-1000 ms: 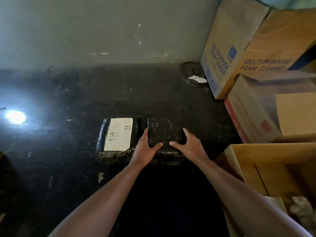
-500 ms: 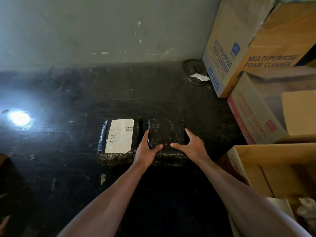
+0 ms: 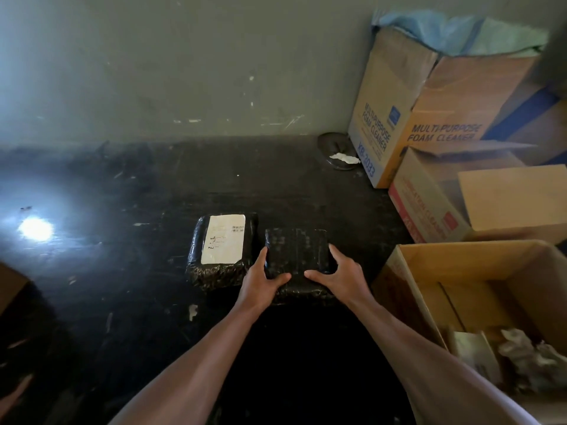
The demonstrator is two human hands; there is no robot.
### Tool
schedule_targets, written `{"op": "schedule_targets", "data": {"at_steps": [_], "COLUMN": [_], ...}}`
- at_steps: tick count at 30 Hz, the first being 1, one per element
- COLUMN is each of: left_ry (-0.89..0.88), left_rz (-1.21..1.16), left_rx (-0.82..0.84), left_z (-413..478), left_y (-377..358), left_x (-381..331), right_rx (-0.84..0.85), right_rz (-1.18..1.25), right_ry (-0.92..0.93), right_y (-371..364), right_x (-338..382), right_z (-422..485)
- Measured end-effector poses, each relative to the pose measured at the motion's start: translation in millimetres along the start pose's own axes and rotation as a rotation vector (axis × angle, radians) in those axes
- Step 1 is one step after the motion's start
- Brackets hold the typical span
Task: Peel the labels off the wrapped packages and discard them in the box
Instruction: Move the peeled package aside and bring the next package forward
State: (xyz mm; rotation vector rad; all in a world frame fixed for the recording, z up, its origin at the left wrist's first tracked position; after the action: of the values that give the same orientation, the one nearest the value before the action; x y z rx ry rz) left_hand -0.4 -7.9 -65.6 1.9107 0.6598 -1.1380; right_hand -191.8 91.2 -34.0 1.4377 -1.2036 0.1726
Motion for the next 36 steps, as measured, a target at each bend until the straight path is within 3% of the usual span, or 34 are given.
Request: {"op": "schedule_targets", "data": {"at_steps": [10, 19, 26, 36], "left_ry": [0.055, 0.121, 0.124, 0.095], "left_rz": [0.008, 0.019, 0.045, 0.107], "left_rx": [0.017, 0.079, 0.099, -0.014], "left_z": [-94.5, -127.7, -137.5, -104.8], "left_y": [-6.8, -29.6, -38.3, -10.1], "left_x": [53.3, 94.5, 97.0, 56.3], "right_rx": [0.033, 0.023, -0.004, -0.109], "right_rz": [0.077, 0.131, 0.152, 0.060], "right_ry": [-0.036, -0.119, -0.138, -0.081], "right_y": [-48.9, -80.7, -90.9, -46.2], "right_x": [-41.8, -83.7, -100.5, -72.6], "right_z": [-94.0, -125.0, -136.0, -103.2]}}
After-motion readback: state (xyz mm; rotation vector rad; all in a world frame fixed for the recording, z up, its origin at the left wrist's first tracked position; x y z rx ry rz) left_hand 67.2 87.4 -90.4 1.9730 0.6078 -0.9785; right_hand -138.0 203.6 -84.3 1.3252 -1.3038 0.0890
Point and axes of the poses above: each hand's wrist, its own z-axis towards the middle knuckle, its own y-axis out of the back of the hand, x = y × z, the point moved 8 cm from there along z, towards the middle knuckle
